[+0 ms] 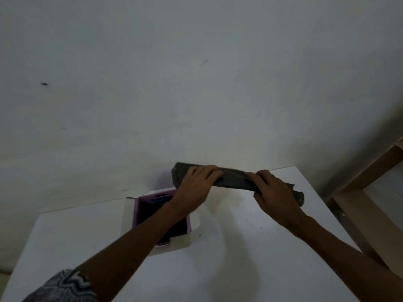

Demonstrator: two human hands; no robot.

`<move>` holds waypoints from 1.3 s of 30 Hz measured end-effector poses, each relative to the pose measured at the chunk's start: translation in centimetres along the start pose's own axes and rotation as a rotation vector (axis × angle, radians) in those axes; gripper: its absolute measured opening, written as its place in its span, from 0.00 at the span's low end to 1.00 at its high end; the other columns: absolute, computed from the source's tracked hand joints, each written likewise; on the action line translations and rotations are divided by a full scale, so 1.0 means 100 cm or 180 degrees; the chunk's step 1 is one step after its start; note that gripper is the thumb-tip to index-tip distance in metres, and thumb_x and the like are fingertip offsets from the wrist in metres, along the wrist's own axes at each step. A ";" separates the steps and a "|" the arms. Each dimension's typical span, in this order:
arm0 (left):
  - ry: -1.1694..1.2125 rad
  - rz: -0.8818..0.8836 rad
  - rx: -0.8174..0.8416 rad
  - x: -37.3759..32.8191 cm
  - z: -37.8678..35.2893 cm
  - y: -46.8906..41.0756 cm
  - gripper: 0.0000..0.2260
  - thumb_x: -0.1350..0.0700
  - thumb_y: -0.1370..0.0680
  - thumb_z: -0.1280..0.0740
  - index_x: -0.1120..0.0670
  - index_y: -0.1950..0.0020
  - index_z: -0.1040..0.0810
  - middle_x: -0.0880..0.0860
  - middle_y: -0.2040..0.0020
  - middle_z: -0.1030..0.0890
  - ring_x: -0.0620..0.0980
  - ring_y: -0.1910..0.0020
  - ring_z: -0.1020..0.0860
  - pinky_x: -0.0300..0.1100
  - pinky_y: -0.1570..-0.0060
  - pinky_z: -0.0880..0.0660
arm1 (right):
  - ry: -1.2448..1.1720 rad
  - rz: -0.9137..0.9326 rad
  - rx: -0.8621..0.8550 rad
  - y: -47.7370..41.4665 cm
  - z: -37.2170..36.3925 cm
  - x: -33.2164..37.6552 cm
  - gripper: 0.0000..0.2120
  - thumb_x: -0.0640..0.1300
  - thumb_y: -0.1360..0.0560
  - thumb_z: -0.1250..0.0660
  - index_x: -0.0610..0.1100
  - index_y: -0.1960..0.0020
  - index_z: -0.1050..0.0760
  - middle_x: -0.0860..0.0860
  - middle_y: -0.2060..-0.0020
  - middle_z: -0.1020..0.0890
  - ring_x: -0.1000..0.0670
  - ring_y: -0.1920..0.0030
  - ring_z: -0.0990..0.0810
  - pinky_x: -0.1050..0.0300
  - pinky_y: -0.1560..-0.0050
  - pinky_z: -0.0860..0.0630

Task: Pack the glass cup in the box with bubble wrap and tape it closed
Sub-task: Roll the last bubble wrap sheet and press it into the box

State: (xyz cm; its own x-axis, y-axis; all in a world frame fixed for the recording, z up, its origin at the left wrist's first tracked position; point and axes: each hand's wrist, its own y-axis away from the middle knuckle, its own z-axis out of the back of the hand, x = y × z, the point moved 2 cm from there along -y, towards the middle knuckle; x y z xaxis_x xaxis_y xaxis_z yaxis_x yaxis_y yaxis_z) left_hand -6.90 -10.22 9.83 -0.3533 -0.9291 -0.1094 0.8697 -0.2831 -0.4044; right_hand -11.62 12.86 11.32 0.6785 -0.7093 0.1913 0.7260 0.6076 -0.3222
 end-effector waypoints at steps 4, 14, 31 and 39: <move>-0.0819 -0.0319 0.0110 0.062 0.038 0.052 0.13 0.58 0.25 0.39 0.53 0.41 0.28 0.59 0.39 0.25 0.59 0.41 0.28 0.54 0.44 0.33 | 0.0198 0.0374 -0.0161 -0.018 -0.036 0.072 0.29 0.32 0.32 0.36 0.45 0.31 0.31 0.39 0.46 0.23 0.38 0.51 0.25 0.47 0.53 0.24; -0.1002 -0.0178 0.2184 0.117 -0.009 0.171 0.21 0.48 0.44 0.22 0.47 0.53 0.18 0.50 0.50 0.16 0.54 0.52 0.19 0.48 0.52 0.23 | 0.0602 0.0684 0.1709 0.005 -0.161 0.203 0.31 0.50 0.49 0.20 0.46 0.47 0.18 0.49 0.50 0.16 0.45 0.50 0.18 0.46 0.51 0.21; -0.0512 -0.0247 0.2027 0.155 -0.029 0.172 0.11 0.48 0.27 0.39 0.47 0.50 0.20 0.47 0.51 0.17 0.53 0.48 0.22 0.50 0.49 0.28 | 0.0715 0.0616 0.2293 -0.040 -0.196 0.229 0.35 0.58 0.28 0.64 0.43 0.39 0.27 0.44 0.40 0.22 0.39 0.33 0.37 0.40 0.31 0.47; -0.0735 0.0283 0.1808 0.135 -0.033 0.156 0.09 0.46 0.34 0.30 0.49 0.59 0.17 0.54 0.57 0.18 0.57 0.52 0.22 0.51 0.53 0.25 | 0.0709 0.0457 0.2761 -0.042 -0.196 0.235 0.23 0.54 0.22 0.47 0.46 0.30 0.36 0.46 0.32 0.30 0.37 0.31 0.41 0.40 0.31 0.48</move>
State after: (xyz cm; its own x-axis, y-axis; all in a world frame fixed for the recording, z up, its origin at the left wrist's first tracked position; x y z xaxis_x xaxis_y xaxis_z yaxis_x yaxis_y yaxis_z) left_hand 0.74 -26.42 -0.99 -0.2425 -0.9645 0.1046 0.9625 -0.2257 0.1507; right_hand -1.00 -13.37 -1.03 0.7971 -0.6038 -0.0096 0.5269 0.6875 0.4997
